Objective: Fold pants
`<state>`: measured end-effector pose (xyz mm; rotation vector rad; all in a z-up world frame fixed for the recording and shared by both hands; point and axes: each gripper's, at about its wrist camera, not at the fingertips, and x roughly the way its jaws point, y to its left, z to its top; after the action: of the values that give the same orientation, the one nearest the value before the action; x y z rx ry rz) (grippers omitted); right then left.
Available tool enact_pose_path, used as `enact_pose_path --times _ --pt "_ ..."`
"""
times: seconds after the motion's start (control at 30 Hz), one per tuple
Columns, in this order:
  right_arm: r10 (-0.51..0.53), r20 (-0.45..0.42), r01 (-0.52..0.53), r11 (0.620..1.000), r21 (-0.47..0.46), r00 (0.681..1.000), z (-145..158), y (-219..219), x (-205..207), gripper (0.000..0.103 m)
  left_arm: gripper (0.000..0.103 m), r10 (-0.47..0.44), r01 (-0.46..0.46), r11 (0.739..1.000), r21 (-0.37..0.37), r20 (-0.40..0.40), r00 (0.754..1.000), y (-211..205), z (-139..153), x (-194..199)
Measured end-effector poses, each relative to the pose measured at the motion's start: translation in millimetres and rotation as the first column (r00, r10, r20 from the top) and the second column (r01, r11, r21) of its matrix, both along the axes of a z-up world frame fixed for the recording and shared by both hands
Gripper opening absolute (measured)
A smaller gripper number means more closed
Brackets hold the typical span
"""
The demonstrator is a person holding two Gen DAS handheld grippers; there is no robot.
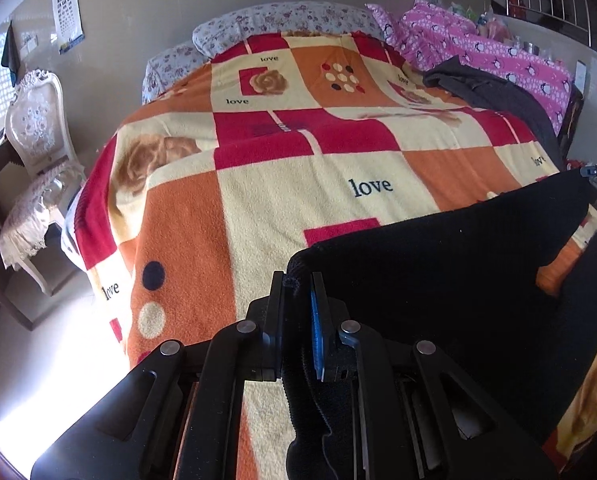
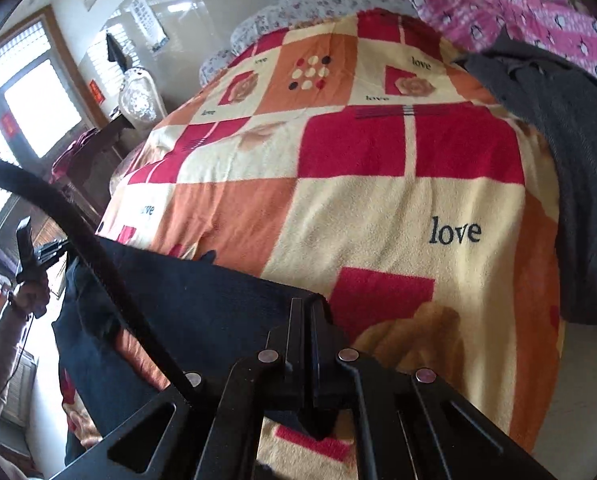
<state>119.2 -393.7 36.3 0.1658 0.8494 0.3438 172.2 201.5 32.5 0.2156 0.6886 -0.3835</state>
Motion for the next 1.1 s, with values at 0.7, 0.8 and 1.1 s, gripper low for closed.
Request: enact_pose_path --times 0.7,0.8,1.1 --pt "0.145 0.028 -0.137 0.973 -0.184 0.989 -48.0 30.0 -188.9 0.001 0.009 0.015 -0.029 0.99 -0.14 -0.099 0.995 77.9 -69.1 -160.1" --pt "0.114 0.012 -0.11 0.979 -0.173 0.993 -58.1 23.9 -196.2 0.001 0.009 0.115 -0.143 0.96 -0.241 -0.125 0.985 106.0 -71.9 -167.6" --pt "0.016 -0.031 -0.023 0.972 -0.233 0.999 -69.0 3.8 -197.2 0.0 0.01 0.097 -0.116 0.925 -0.361 -0.071 0.993 63.3 -16.5 -155.9"
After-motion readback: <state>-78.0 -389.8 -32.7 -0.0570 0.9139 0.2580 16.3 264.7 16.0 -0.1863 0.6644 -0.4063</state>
